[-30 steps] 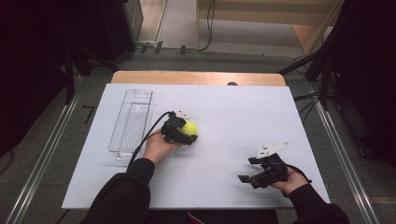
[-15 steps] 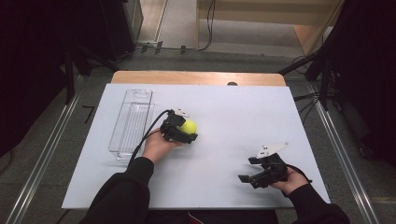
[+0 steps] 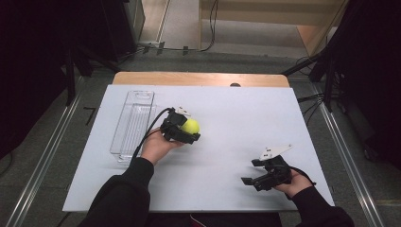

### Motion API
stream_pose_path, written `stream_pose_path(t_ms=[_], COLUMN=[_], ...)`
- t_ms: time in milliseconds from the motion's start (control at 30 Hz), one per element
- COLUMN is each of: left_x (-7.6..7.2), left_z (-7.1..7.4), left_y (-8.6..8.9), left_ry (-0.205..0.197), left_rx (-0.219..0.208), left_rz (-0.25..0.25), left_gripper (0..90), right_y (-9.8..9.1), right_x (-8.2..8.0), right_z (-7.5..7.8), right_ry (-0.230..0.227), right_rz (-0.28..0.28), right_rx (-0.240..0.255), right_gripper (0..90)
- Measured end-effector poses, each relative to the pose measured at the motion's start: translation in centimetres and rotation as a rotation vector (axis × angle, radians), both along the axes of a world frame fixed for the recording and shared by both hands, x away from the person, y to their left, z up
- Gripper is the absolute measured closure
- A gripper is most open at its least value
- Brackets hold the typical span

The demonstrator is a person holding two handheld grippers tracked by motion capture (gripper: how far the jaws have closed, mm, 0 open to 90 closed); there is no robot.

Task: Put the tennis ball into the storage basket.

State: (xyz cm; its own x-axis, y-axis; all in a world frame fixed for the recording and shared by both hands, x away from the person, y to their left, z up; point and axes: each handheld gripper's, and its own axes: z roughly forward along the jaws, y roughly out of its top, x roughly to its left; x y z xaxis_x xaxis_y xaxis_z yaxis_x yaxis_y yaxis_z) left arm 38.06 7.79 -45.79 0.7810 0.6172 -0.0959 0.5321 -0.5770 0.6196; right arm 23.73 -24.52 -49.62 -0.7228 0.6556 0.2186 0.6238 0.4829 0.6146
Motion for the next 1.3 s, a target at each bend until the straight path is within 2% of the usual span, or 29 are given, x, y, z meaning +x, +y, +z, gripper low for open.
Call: stream_pose_path(t_ms=[333,1300], left_x=[-0.1,-0.6], left_z=[1.6,5.7], left_y=[0.3,0.8], left_ry=[0.003,0.008], left_rx=[-0.017,-0.018], left_rz=[0.002,0.003], left_gripper=[25.8,25.9], right_y=[0.0,0.0], right_x=[0.0,0.0], right_z=[0.0,0.0], right_ry=[-0.001,0.001], right_rz=[-0.001,-0.001], right_rx=[0.000,-0.001], right_gripper=[14.8,14.8])
